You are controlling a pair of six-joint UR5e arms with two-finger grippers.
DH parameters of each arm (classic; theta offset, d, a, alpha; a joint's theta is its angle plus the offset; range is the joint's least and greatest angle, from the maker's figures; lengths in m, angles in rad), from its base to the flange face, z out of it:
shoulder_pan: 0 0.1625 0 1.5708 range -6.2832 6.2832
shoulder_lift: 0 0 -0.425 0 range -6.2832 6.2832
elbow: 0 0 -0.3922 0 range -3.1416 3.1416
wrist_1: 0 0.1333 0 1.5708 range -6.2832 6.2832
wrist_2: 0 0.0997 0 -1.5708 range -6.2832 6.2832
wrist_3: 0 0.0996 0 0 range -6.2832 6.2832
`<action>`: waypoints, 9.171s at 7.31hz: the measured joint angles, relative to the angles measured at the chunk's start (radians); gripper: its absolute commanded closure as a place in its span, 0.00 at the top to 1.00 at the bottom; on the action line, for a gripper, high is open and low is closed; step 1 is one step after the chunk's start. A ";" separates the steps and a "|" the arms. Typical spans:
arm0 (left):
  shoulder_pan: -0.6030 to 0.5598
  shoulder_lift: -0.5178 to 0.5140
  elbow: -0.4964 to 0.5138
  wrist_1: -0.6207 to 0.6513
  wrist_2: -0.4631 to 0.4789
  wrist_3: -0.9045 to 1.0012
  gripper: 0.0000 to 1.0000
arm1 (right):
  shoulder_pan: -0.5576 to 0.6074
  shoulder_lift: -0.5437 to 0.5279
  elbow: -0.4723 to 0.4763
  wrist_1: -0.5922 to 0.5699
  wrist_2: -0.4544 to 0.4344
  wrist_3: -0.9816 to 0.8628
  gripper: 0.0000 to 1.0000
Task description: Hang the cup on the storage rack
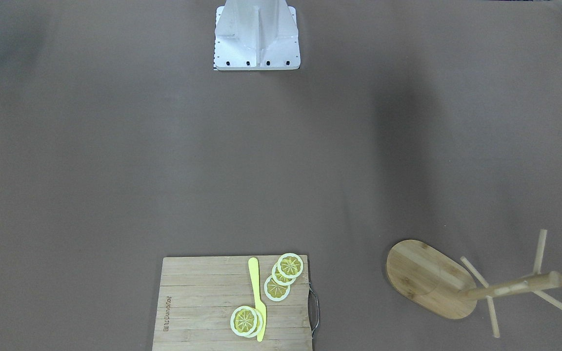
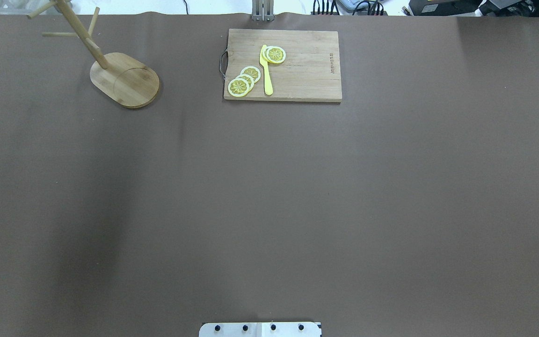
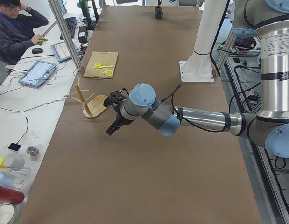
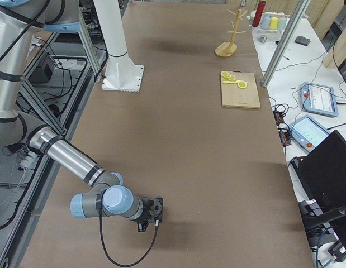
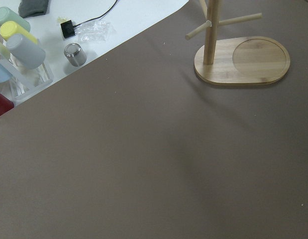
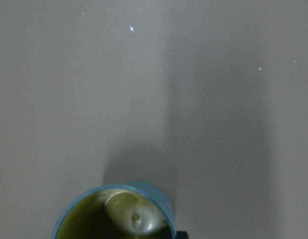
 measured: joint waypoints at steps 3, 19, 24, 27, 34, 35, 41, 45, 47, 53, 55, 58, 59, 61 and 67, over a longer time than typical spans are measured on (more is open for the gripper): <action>0.001 -0.001 0.002 0.004 -0.001 -0.002 0.99 | -0.004 0.090 0.016 -0.005 0.082 0.155 0.00; 0.009 -0.012 0.011 0.002 -0.051 -0.093 0.99 | -0.977 0.924 0.587 -0.978 -0.508 1.324 0.00; 0.010 -0.008 0.014 0.002 -0.051 -0.092 0.99 | -1.055 1.259 0.164 -0.876 -0.605 1.395 0.00; 0.011 -0.006 0.023 0.000 -0.051 -0.090 0.99 | -1.100 1.353 0.022 -0.780 -0.623 1.574 0.00; 0.011 -0.001 0.035 -0.018 -0.051 -0.090 0.99 | -1.163 1.455 -0.105 -0.844 -0.629 1.680 0.00; 0.011 -0.001 0.036 -0.018 -0.051 -0.090 0.99 | -1.165 1.475 -0.133 -0.858 -0.633 1.680 0.00; 0.011 -0.001 0.036 -0.018 -0.051 -0.092 0.99 | -1.186 1.492 -0.163 -0.867 -0.700 1.704 0.98; 0.013 -0.005 0.034 -0.029 -0.053 -0.161 0.99 | -1.113 1.454 -0.045 -0.954 -0.690 1.636 0.99; 0.059 -0.005 0.033 -0.140 -0.050 -0.367 0.99 | -1.024 1.297 0.130 -0.981 -0.660 1.480 0.99; 0.470 -0.025 -0.005 -0.460 0.303 -0.843 0.99 | -0.760 0.949 0.287 -0.875 -0.507 0.934 1.00; 0.621 -0.039 -0.030 -0.471 0.465 -0.854 0.99 | -0.661 0.842 0.332 -0.872 -0.416 0.741 1.00; 0.894 -0.085 -0.036 -0.506 0.807 -0.911 0.99 | -0.501 0.685 0.379 -0.872 -0.274 0.451 1.00; 0.987 -0.103 -0.032 -0.506 0.935 -0.916 0.99 | -0.455 0.615 0.408 -0.872 -0.259 0.346 1.00; 1.147 -0.138 -0.012 -0.505 1.174 -0.917 0.98 | -0.372 0.490 0.449 -0.872 -0.225 0.199 1.00; 1.331 -0.434 0.224 -0.490 1.586 -0.914 0.97 | -0.326 0.431 0.472 -0.872 -0.210 0.156 1.00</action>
